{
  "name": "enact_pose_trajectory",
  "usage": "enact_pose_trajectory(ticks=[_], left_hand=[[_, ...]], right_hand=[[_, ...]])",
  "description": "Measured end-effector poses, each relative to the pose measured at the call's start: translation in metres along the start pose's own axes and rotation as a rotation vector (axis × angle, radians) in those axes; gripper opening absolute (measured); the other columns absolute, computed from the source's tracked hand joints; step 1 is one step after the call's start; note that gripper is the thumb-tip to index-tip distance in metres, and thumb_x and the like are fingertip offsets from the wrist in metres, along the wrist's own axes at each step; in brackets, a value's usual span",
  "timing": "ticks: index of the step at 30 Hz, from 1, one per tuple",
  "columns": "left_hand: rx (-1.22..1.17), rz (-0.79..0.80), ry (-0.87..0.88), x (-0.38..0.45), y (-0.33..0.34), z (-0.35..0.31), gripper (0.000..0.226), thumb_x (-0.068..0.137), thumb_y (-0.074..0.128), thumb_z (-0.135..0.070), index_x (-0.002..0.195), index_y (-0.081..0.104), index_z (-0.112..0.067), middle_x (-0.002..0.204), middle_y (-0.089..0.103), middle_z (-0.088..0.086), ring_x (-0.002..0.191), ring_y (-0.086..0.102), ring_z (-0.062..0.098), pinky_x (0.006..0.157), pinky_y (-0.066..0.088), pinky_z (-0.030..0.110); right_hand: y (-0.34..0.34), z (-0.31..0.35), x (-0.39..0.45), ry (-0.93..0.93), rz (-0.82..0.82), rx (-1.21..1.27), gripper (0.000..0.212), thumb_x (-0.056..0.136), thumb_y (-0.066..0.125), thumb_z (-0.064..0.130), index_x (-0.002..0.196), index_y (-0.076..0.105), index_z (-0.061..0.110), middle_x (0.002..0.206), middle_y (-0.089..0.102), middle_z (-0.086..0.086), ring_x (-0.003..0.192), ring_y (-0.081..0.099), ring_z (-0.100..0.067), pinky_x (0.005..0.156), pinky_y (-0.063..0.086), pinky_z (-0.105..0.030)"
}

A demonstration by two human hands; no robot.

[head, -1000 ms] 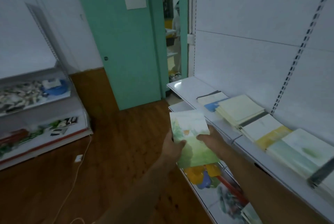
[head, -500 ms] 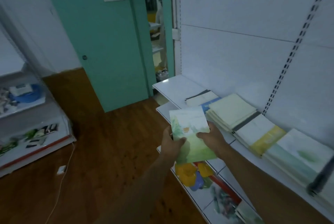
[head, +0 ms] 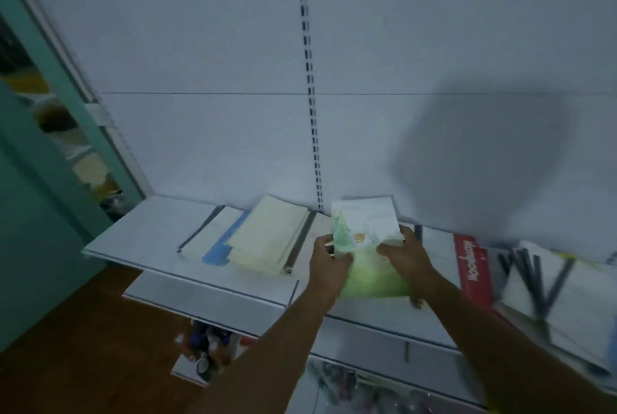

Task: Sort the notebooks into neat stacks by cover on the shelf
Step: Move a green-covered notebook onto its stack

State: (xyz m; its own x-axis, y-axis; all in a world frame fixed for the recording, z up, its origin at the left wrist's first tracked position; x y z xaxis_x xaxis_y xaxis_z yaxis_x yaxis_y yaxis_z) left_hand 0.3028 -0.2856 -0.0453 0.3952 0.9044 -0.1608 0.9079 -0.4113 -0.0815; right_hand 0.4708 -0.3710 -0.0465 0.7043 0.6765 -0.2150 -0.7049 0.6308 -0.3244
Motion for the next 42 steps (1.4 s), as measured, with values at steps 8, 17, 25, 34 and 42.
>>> enact_pose_trajectory(ticks=[8,17,25,34,42], left_hand=[[0.277,0.192,0.088,0.028,0.058,0.01,0.043,0.084,0.061,-0.002,0.126,0.054,-0.012,0.106,0.064,0.002,0.088,0.061,0.018,0.066,0.049,0.02],[0.509,0.157,0.162,0.054,0.057,0.015,0.052,0.084,0.056,0.0,0.135,0.048,-0.006,0.126,0.06,0.01,0.114,0.057,0.028,0.092,0.043,0.026],[0.699,0.196,0.154,0.069,0.06,0.036,0.054,0.086,0.061,-0.022,0.137,0.044,-0.015,0.117,0.059,0.015,0.113,0.055,0.034,0.093,0.049,0.039],[0.767,0.237,0.219,0.067,0.063,0.038,0.054,0.092,0.058,-0.017,0.142,0.041,-0.009,0.148,0.038,0.015,0.137,0.034,0.03,0.114,0.029,0.036],[0.88,0.291,0.248,0.07,0.068,0.037,0.047,0.095,0.054,-0.022,0.14,0.044,-0.012,0.139,0.05,0.011,0.127,0.043,0.028,0.105,0.034,0.033]], right_hand=[[-0.041,-0.032,-0.002,0.108,-0.189,-0.173,0.06,0.08,0.071,0.024,0.131,0.046,0.004,0.124,0.057,-0.014,0.111,0.056,-0.029,0.095,0.048,-0.039],[-0.02,-0.035,0.019,0.15,-0.191,-0.298,0.062,0.082,0.07,0.021,0.133,0.042,0.003,0.129,0.053,-0.015,0.118,0.052,-0.029,0.096,0.042,-0.034],[-0.007,-0.04,0.033,0.128,-0.23,-0.422,0.055,0.083,0.068,0.021,0.13,0.044,0.006,0.122,0.055,-0.013,0.112,0.054,-0.028,0.094,0.045,-0.035],[-0.004,-0.042,0.032,0.066,-0.242,-0.435,0.048,0.087,0.065,0.017,0.129,0.046,0.006,0.122,0.056,-0.014,0.112,0.054,-0.028,0.092,0.042,-0.031],[0.001,-0.04,0.039,0.048,-0.181,-0.594,0.038,0.092,0.059,0.023,0.124,0.05,0.004,0.12,0.056,-0.014,0.109,0.056,-0.027,0.091,0.044,-0.031]])
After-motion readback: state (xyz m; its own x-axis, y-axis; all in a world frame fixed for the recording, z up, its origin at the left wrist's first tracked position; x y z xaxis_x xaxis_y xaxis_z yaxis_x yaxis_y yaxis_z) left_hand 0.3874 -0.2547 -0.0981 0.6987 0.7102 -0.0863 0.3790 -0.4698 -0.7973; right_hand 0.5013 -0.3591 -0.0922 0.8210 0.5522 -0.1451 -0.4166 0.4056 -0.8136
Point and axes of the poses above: each hand's wrist, its own x-axis towards the middle knuckle, its own y-axis out of the palm, z = x × y, the point moved 7 cm from there along x, towards the middle knuckle
